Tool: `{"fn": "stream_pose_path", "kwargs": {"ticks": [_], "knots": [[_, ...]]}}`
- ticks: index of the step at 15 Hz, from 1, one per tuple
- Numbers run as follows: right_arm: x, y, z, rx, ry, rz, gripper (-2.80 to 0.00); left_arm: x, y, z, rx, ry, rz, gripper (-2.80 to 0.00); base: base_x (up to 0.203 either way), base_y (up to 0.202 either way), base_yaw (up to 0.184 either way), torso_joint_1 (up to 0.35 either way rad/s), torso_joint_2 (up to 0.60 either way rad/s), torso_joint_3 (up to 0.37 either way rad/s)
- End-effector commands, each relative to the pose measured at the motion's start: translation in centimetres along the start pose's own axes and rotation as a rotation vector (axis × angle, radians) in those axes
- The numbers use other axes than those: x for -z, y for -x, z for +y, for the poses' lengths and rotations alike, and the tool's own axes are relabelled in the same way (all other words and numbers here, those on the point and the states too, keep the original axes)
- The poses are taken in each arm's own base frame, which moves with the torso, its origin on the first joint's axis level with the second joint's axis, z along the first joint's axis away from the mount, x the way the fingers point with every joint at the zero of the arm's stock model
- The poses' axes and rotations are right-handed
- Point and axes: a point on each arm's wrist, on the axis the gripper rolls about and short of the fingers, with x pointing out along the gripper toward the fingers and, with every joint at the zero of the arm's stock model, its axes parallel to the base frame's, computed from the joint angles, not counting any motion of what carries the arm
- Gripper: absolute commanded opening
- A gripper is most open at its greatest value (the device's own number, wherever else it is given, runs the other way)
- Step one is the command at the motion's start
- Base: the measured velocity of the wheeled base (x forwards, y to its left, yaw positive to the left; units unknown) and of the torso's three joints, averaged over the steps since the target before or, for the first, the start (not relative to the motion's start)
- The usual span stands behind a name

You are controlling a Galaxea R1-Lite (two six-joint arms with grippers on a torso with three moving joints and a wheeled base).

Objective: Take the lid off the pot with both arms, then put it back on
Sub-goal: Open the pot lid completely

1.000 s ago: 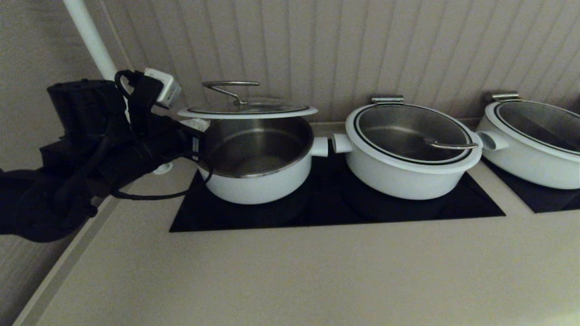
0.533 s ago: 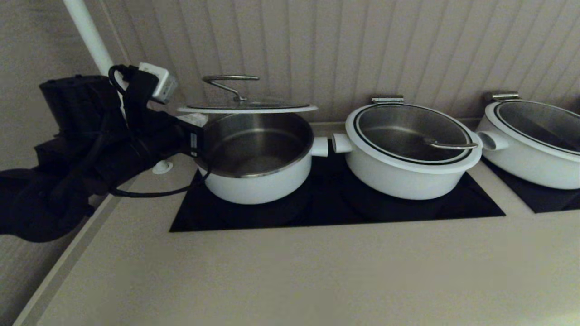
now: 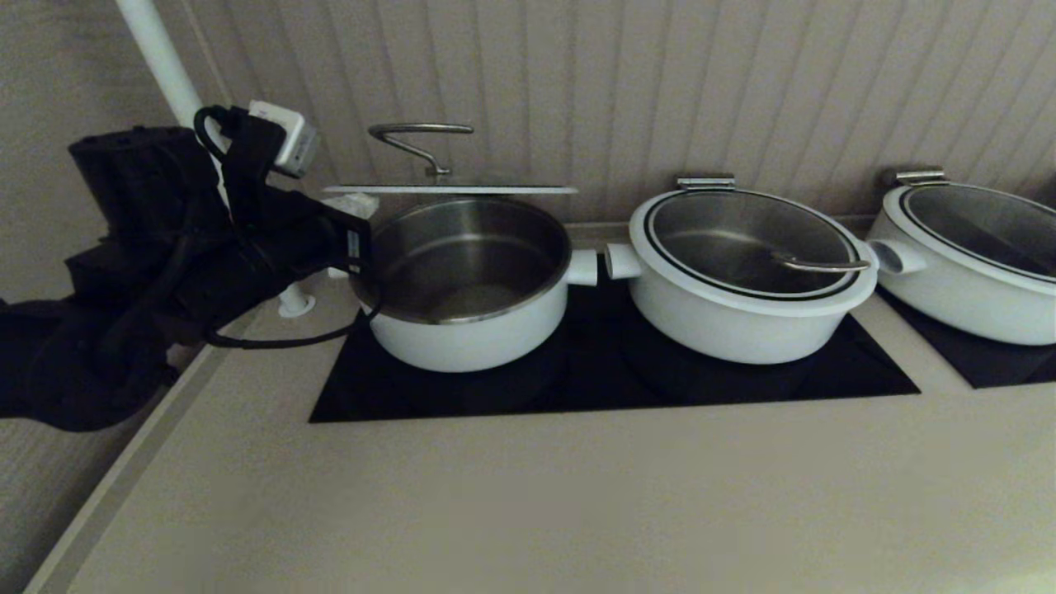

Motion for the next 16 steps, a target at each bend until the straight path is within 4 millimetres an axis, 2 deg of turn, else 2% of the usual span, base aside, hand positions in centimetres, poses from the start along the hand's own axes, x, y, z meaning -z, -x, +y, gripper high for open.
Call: {"fn": "stream_pose_path", "kwargs": {"ticks": [1,16], "knots": [[0.0,0.0,0.0,-0.001,0.001,0.002,-2.8,-0.3,-0.5,0.1,-0.003,-0.002,-0.015,-2.8,0.0,0.0,0.0,0.0,0.0,0.0],[0.0,0.0,0.0,-0.001,0.001,0.002,-2.8,-3.9,-3.5,0.8,-0.04,-0.007,-0.156,-2.8,0.0,0.0,0.0,0.0,0.0,0.0]]}}
